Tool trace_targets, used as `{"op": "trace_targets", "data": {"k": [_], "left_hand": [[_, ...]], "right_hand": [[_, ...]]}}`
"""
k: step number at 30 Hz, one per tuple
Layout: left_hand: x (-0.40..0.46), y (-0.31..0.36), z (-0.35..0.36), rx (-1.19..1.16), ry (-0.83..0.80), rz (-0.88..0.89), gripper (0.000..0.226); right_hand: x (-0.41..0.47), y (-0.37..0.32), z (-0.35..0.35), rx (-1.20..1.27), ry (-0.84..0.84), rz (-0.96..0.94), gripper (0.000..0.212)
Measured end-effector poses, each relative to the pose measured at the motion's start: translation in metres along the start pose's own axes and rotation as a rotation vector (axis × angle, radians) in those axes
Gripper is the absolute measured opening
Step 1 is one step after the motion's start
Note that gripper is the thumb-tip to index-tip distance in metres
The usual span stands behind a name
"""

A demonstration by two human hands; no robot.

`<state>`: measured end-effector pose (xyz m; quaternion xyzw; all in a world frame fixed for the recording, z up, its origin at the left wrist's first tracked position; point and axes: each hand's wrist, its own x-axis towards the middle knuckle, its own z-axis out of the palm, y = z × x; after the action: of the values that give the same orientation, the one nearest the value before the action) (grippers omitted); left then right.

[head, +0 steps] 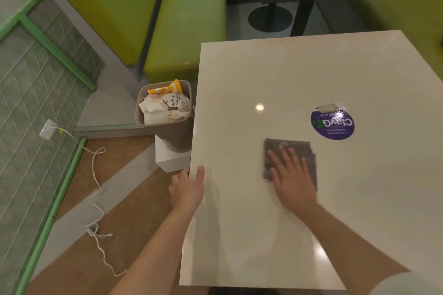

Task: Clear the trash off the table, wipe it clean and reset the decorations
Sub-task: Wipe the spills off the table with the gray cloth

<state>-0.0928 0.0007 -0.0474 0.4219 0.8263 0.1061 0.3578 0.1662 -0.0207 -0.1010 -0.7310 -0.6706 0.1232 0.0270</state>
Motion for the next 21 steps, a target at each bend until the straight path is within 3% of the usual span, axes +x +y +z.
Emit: {"op": "trace_targets", "data": {"k": [5,9,12,14,17,21], "left_hand": [[-0.014,-0.024,-0.003,-0.071,-0.051,0.027,0.062],[-0.024,-0.044,-0.004,-0.128,-0.035,0.047,0.046],[-0.03,-0.054,-0.002,-0.146,-0.005,0.065,0.047],[-0.037,-0.058,-0.001,-0.168,0.003,0.063,0.047],[-0.05,-0.062,-0.002,-0.142,-0.004,0.074,0.047],[-0.06,-0.061,-0.005,-0.23,-0.055,0.046,0.046]], "right_hand": [[-0.009,-0.031,0.006,0.031,0.01,0.106,0.067],[-0.049,-0.113,0.029,0.063,-0.002,-0.201,0.054],[-0.081,-0.16,0.037,0.053,-0.114,-0.441,0.057],[-0.091,-0.167,0.039,0.095,-0.137,-0.493,0.059],[-0.089,-0.143,0.036,0.115,-0.091,-0.43,0.055],[-0.083,-0.059,0.029,0.033,-0.011,-0.172,0.055]]}}
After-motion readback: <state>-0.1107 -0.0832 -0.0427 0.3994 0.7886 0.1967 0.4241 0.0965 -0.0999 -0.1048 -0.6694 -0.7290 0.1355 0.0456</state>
